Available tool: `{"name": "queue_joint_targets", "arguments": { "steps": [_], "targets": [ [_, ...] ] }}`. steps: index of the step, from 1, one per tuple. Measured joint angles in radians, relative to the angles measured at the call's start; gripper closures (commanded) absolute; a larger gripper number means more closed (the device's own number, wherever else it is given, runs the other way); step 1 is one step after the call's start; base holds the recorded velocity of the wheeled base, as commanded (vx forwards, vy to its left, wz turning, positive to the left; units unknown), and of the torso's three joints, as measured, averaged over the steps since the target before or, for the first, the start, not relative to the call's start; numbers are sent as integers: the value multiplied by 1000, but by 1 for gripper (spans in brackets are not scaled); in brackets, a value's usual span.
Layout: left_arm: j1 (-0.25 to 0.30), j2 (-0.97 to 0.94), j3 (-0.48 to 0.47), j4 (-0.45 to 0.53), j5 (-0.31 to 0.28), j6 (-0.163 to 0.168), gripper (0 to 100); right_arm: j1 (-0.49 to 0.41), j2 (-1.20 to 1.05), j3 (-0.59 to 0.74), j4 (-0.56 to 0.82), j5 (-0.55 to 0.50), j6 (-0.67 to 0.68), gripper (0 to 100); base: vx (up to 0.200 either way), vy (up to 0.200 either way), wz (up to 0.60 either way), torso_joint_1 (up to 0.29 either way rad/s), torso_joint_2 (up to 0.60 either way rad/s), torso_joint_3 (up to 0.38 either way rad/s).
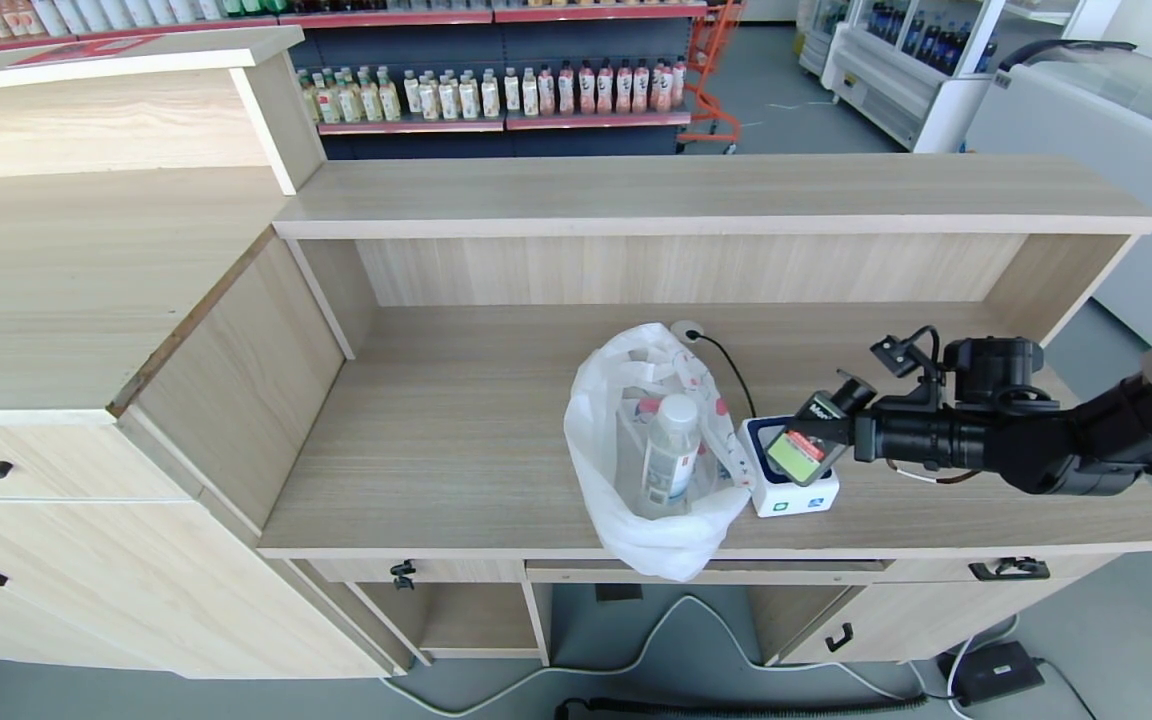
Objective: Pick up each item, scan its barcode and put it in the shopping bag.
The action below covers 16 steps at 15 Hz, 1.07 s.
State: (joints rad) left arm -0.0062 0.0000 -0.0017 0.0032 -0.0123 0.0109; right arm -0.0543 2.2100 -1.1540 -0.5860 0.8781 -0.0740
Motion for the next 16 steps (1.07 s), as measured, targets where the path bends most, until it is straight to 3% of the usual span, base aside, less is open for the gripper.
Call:
{"name": "queue_joint_targets", "arguments": {
  "steps": [16],
  "targets": [
    [0, 0, 0, 0, 0, 0, 0, 28, 40, -69, 1, -1, 1, 100, 0, 0, 0, 0, 0, 0]
  ]
}}
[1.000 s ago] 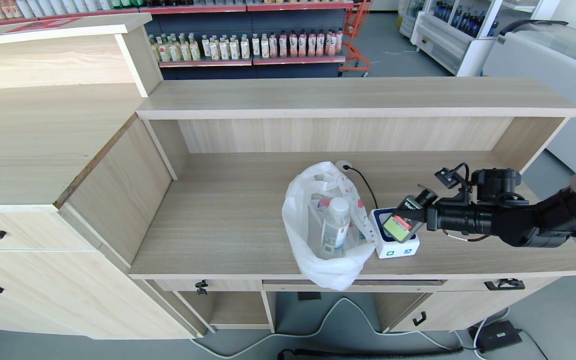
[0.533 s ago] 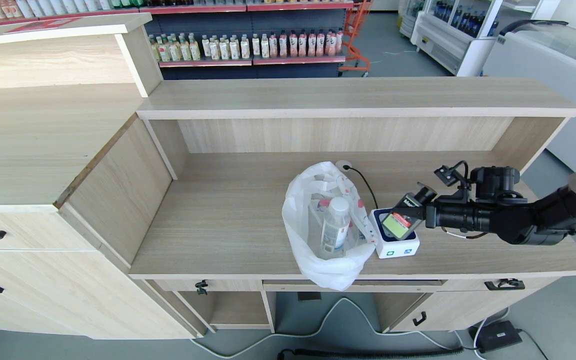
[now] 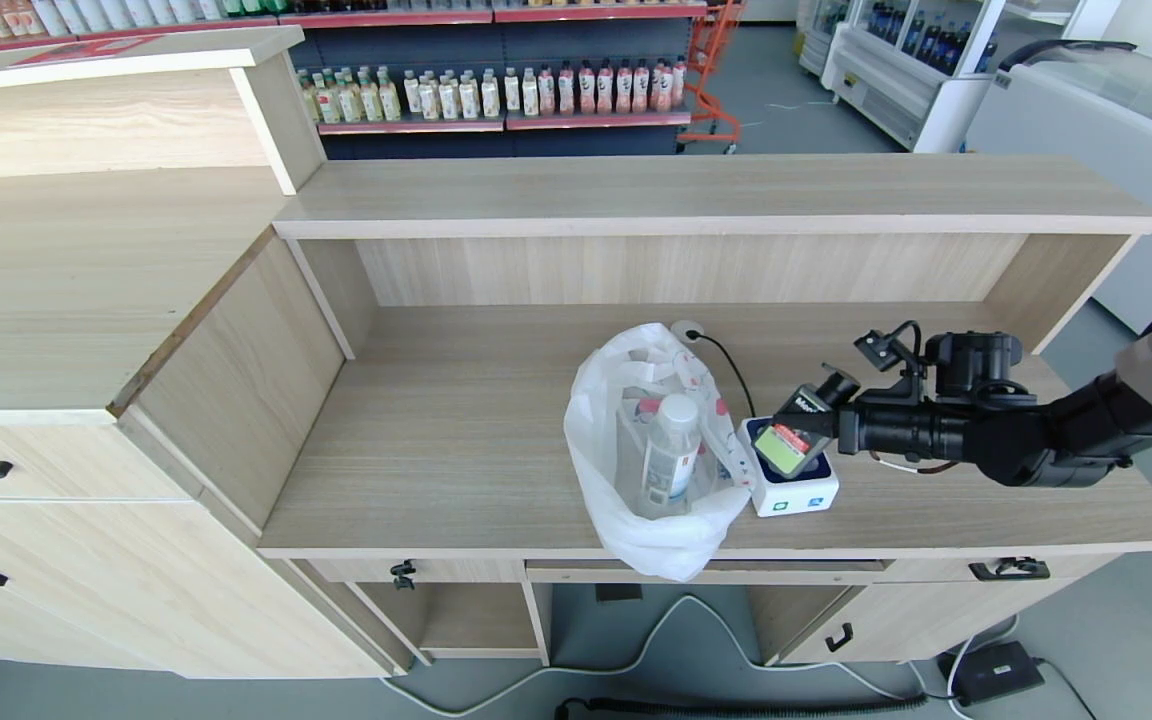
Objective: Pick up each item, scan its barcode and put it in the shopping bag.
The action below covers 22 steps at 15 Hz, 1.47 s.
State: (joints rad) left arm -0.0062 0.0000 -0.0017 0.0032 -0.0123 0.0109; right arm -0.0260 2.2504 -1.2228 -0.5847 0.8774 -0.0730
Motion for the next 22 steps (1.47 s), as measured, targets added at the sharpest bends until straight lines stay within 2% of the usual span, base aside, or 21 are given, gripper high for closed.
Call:
{"name": "queue_joint_targets", "arguments": {
  "steps": [12, 15, 22],
  "targets": [
    [0, 0, 0, 0, 0, 0, 0, 8, -2, -9, -2, -1, -6, 100, 0, 0, 0, 0, 0, 0],
    [0, 0, 0, 0, 0, 0, 0, 18, 11, -19, -25, -42, -2, 100, 0, 0, 0, 0, 0, 0],
    [0, 0, 0, 0, 0, 0, 0, 24, 5, -8, -30, -63, -16, 100, 0, 0, 0, 0, 0, 0]
  ]
}}
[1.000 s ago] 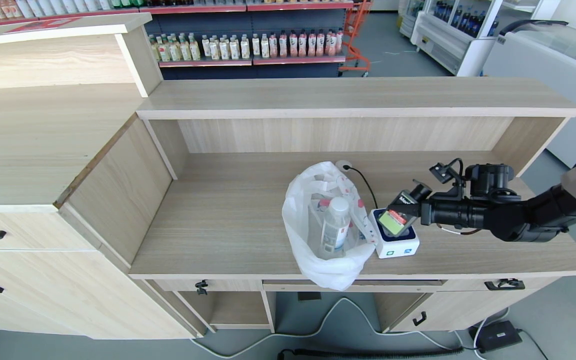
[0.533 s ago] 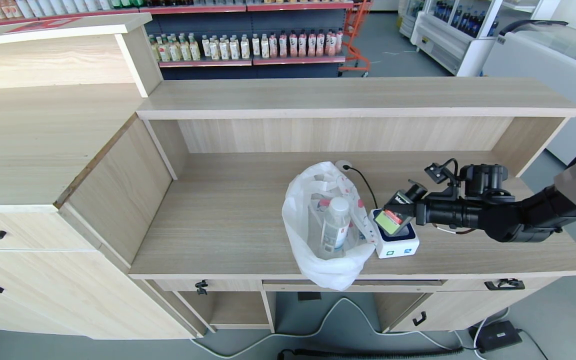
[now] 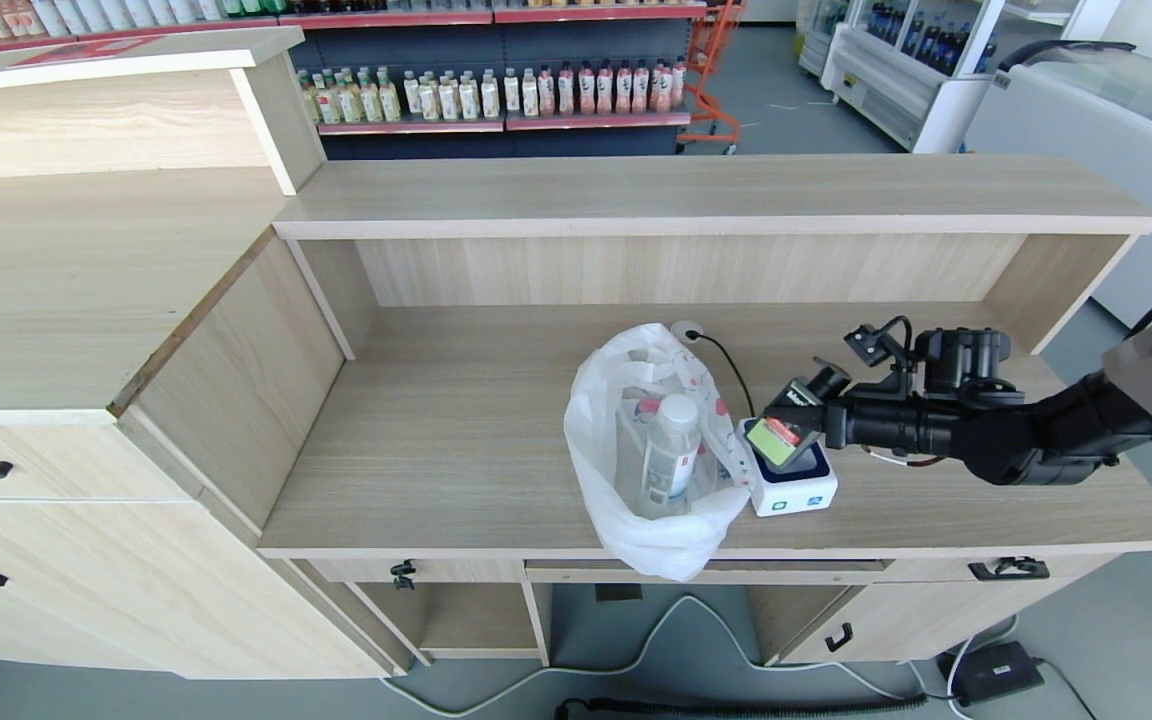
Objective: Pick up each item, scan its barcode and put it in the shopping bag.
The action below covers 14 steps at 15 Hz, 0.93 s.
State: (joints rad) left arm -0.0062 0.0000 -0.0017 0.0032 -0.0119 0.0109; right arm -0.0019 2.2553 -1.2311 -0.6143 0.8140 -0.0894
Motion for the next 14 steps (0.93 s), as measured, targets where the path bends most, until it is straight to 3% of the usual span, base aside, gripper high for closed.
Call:
{"name": "queue_joint_targets", "arguments": {
  "steps": [2, 4, 6, 8, 14],
  "targets": [
    [0, 0, 0, 0, 0, 0, 0, -32, -67, 92, -22, -12, -78, 100, 0, 0, 0, 0, 0, 0],
    [0, 0, 0, 0, 0, 0, 0, -107, -161, 212, -47, -16, -241, 100, 0, 0, 0, 0, 0, 0],
    [0, 0, 0, 0, 0, 0, 0, -221, -267, 326, -59, -17, -454, 100, 0, 0, 0, 0, 0, 0],
    [0, 0, 0, 0, 0, 0, 0, -322, -351, 383, -62, -17, -579, 100, 0, 0, 0, 0, 0, 0],
    [0, 0, 0, 0, 0, 0, 0, -422, -500, 468, -74, -15, -666, 100, 0, 0, 0, 0, 0, 0]
  ]
}}
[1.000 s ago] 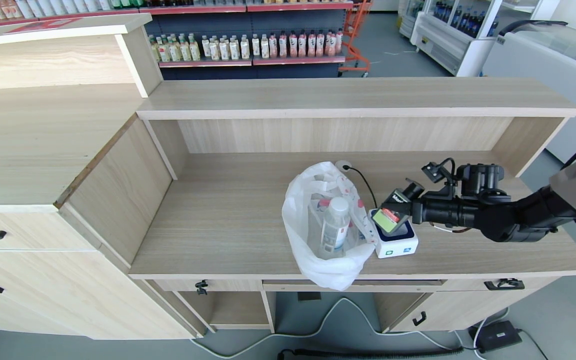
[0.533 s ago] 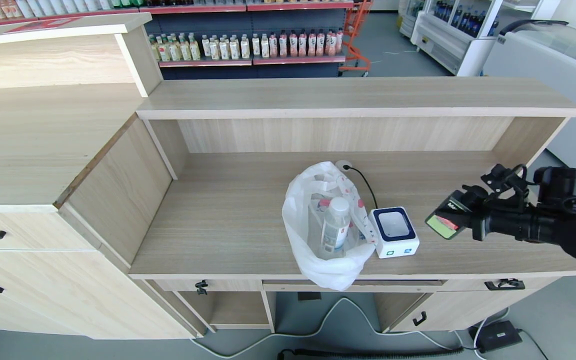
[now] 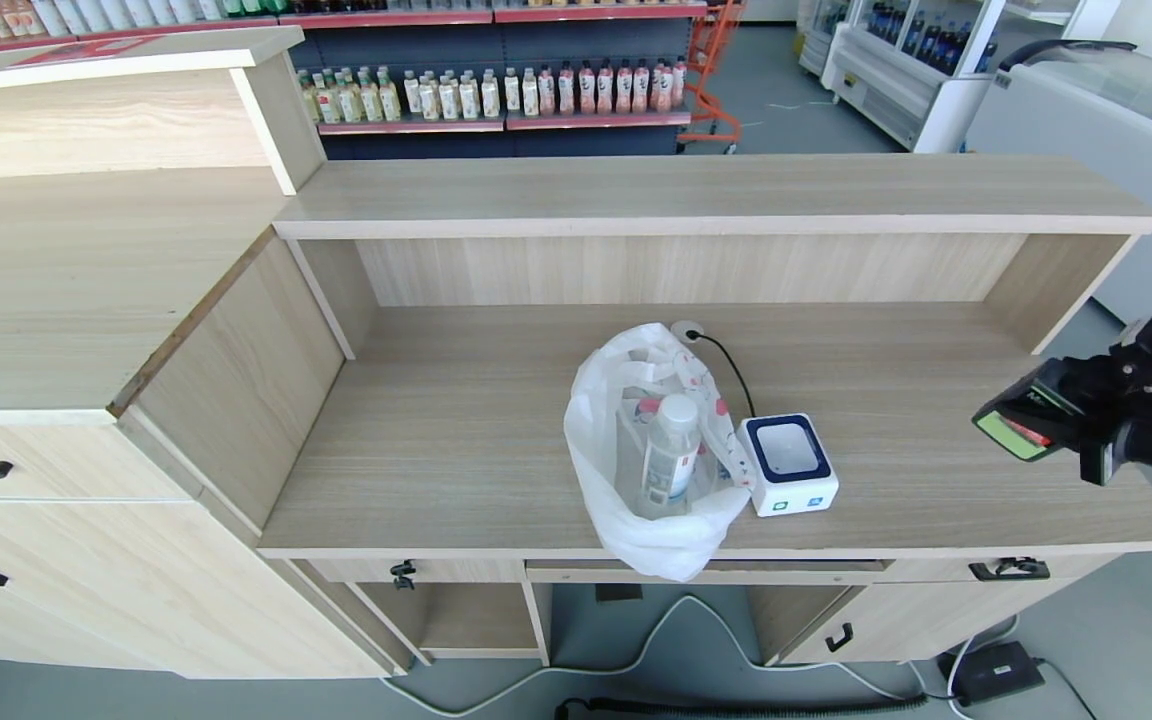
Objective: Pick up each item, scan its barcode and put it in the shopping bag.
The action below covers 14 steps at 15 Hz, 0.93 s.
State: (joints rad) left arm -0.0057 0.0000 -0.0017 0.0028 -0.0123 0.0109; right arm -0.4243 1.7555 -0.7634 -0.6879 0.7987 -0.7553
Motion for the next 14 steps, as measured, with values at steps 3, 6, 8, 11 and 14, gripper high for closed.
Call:
{"name": "queue_joint_targets", "arguments": {
  "steps": [3, 6, 8, 11, 14],
  "targets": [
    [0, 0, 0, 0, 0, 0, 0, -100, -40, 36, 10, 2, -96, 100, 0, 0, 0, 0, 0, 0],
    [0, 0, 0, 0, 0, 0, 0, -166, -69, 40, 7, 4, -104, 100, 0, 0, 200, 1, -1, 1],
    [0, 0, 0, 0, 0, 0, 0, -199, -76, 29, -17, 5, -97, 100, 0, 0, 600, 2, 2, 5],
    [0, 0, 0, 0, 0, 0, 0, -161, -58, -7, -129, 3, 33, 100, 0, 0, 200, -1, -1, -1],
    [-1, 0, 0, 0, 0, 0, 0, -49, 0, -96, -200, -4, 206, 100, 0, 0, 0, 0, 0, 0]
  ]
}}
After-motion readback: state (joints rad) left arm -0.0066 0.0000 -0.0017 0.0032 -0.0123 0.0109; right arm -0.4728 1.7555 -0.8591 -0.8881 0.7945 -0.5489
